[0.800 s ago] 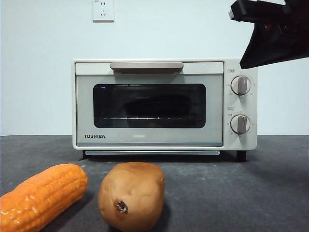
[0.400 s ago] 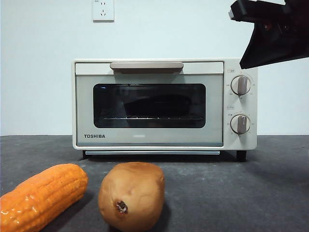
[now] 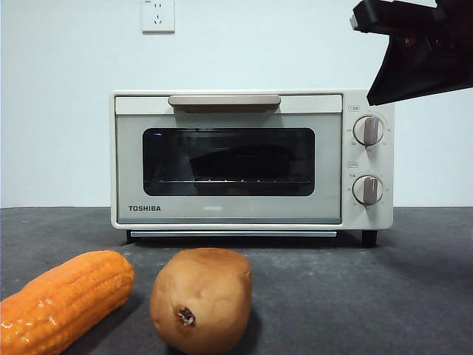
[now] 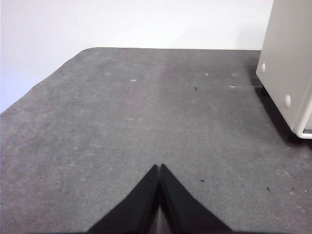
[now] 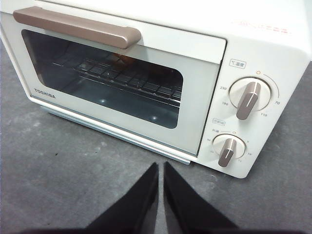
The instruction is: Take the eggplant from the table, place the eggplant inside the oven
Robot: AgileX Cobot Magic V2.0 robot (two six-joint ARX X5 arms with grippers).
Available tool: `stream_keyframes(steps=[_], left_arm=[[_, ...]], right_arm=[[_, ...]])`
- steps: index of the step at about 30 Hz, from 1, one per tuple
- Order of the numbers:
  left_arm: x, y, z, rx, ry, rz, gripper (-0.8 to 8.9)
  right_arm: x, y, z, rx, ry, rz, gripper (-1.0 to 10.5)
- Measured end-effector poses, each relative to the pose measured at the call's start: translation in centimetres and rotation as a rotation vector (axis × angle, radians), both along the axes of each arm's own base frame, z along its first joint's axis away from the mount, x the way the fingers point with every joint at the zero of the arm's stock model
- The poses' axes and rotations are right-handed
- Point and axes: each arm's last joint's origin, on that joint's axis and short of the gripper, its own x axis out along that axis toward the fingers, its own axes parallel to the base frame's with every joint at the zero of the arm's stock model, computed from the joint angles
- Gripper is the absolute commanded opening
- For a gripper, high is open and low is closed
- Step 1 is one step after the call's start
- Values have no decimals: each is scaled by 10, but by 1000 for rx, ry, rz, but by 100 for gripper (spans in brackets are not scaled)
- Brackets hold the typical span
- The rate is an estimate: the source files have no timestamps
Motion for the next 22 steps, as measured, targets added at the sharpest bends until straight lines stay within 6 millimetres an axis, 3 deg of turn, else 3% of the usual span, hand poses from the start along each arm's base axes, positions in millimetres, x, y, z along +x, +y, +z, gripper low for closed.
stream_keyframes(steps=[4,11,17,22], left_arm=[[0,0,0,0,0,0,4],[0,0,0,0,0,0,4],[0,0,0,0,0,1,4],[0,0,0,0,0,1,4]], right_arm=[[-2,-6,4,-27,-27,-11,3],[-6,-52,27,10,-217,-148,3],[-18,-91,14,40,-304,-271,3],[-33,-111,2,58,-397,-361,3]])
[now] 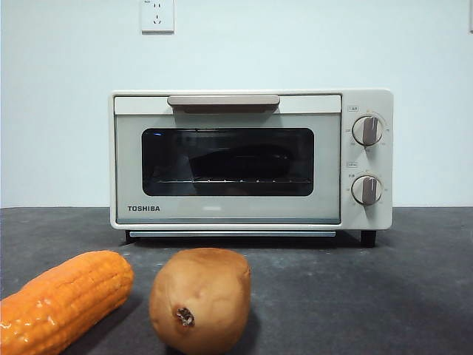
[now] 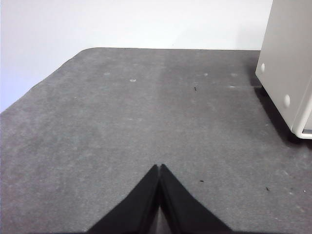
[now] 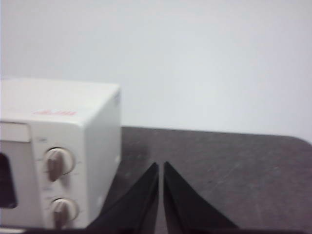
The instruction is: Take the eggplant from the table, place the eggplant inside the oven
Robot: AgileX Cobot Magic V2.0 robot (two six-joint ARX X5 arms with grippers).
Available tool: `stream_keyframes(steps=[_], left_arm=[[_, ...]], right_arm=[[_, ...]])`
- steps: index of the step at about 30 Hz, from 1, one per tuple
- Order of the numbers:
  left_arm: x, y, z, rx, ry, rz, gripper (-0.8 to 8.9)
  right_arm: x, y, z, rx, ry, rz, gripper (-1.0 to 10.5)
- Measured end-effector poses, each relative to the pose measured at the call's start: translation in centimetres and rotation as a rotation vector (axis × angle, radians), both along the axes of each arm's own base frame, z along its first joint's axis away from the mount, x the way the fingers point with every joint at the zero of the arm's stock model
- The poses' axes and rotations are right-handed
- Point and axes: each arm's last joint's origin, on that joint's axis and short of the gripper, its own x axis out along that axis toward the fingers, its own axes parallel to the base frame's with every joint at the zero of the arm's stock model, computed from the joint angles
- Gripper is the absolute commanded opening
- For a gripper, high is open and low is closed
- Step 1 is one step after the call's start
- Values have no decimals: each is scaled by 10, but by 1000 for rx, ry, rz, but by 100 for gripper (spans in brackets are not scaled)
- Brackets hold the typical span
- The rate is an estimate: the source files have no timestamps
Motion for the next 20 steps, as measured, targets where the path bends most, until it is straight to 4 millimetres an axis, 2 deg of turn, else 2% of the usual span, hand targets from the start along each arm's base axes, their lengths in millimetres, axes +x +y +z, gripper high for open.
stream_keyframes(steps=[9,13,20], left_arm=[[0,0,0,0,0,0,4],[0,0,0,0,0,0,4],[0,0,0,0,0,0,4]], right_arm=[[-4,-11,-41,4,5,-102,3],[-4,-11,-57,13,54,-88,3],[-3,-11,-72,16,174,-9,3]])
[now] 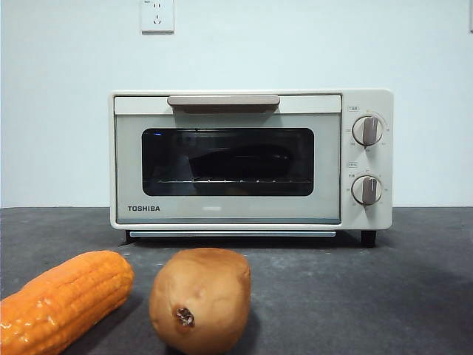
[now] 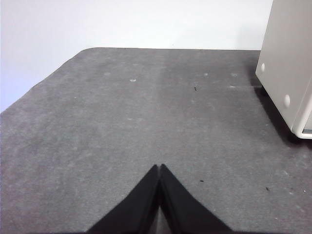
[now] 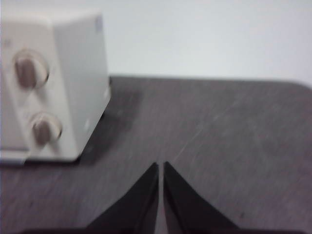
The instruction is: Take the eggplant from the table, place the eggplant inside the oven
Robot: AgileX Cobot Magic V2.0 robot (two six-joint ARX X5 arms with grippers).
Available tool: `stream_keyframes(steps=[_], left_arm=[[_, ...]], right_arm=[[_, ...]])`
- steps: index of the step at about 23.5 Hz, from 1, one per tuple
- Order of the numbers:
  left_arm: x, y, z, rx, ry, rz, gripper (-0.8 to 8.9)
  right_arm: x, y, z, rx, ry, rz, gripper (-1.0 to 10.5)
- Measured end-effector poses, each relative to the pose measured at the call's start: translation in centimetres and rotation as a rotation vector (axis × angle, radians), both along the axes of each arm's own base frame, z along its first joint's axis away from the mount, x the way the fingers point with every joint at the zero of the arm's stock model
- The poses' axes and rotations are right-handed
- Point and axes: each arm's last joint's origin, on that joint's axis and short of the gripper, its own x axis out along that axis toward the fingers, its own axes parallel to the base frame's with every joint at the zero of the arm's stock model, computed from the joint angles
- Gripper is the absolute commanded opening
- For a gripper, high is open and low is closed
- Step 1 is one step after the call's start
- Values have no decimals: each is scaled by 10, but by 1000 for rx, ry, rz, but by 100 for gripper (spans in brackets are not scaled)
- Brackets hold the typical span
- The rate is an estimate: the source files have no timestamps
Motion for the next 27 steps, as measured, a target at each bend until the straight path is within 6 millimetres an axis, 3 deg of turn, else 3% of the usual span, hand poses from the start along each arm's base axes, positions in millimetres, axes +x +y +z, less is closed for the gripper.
stream_keyframes(steps=[3,27], left_arm=[[0,0,0,0,0,0,4],[0,0,0,0,0,0,4]], right_arm=[[-1,1,-9,11,90,35,3],[-1,1,-7,47,76,31,3]])
